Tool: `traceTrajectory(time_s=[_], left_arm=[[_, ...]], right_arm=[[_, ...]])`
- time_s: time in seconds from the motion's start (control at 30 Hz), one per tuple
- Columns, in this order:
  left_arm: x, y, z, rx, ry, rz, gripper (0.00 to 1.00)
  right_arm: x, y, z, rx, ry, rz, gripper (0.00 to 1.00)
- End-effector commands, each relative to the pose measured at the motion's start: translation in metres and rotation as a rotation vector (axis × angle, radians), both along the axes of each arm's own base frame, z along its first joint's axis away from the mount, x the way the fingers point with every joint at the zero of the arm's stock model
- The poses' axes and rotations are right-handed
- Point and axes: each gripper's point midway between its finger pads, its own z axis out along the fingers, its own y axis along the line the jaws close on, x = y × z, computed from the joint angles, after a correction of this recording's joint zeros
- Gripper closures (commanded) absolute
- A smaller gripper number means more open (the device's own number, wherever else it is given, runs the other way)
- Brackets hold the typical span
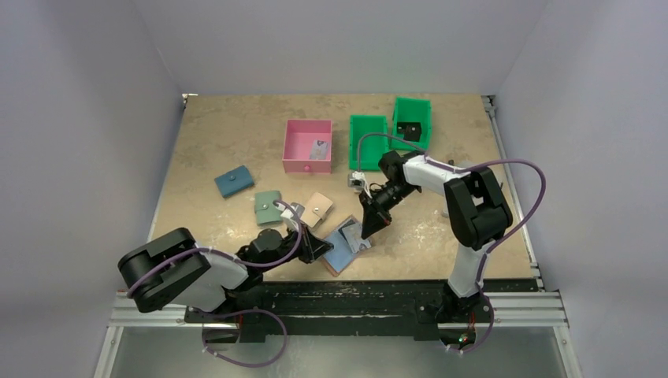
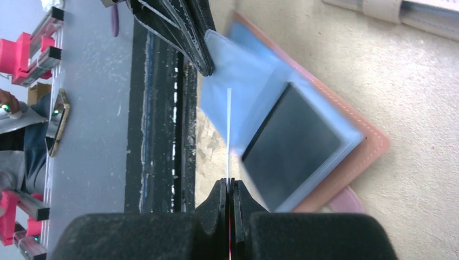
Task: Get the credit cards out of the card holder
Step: Remove the credit card from the card holder, then place the credit card in the storage box.
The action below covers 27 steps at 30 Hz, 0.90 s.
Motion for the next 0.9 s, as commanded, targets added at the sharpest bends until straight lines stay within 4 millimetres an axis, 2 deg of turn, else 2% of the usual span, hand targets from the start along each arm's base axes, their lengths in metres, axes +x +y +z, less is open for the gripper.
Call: traceTrajectory(time_s=[0.0, 0.1, 0.27, 0.47, 0.57, 0.77, 0.87], left_arm=[[-0.002, 0.004, -0.014, 0.013, 0.044, 0.006, 1.00], [-0.002, 0.010, -0.033, 0.054, 0.121, 0.037, 1.00], [-0.002, 0.017, -0.048, 0.113, 0.191, 0.076, 1.00], [-0.002, 0.027, -0.053, 0.196, 0.219, 0.102, 1.00], [-0.001, 0.030, -0.053, 0.233, 0.214, 0.110, 1.00], [0.001, 0.031, -0.052, 0.274, 0.201, 0.104, 1.00], [0.002, 0.030, -0.052, 0.280, 0.195, 0.101, 1.00]], right_arm=[[0.010, -0.002, -0.008, -0.038, -0.007, -0.041, 1.00], [0.011, -0.002, -0.006, -0.037, -0.022, -0.044, 1.00], [0.018, -0.004, 0.005, -0.020, -0.079, -0.061, 1.00], [0.042, -0.014, 0.037, 0.030, -0.213, -0.131, 1.00], [0.065, -0.022, 0.063, 0.052, -0.315, -0.204, 1.00], [0.134, -0.043, 0.132, 0.050, -0.542, -0.368, 1.00], [0.163, -0.042, 0.162, 0.063, -0.647, -0.434, 1.00]])
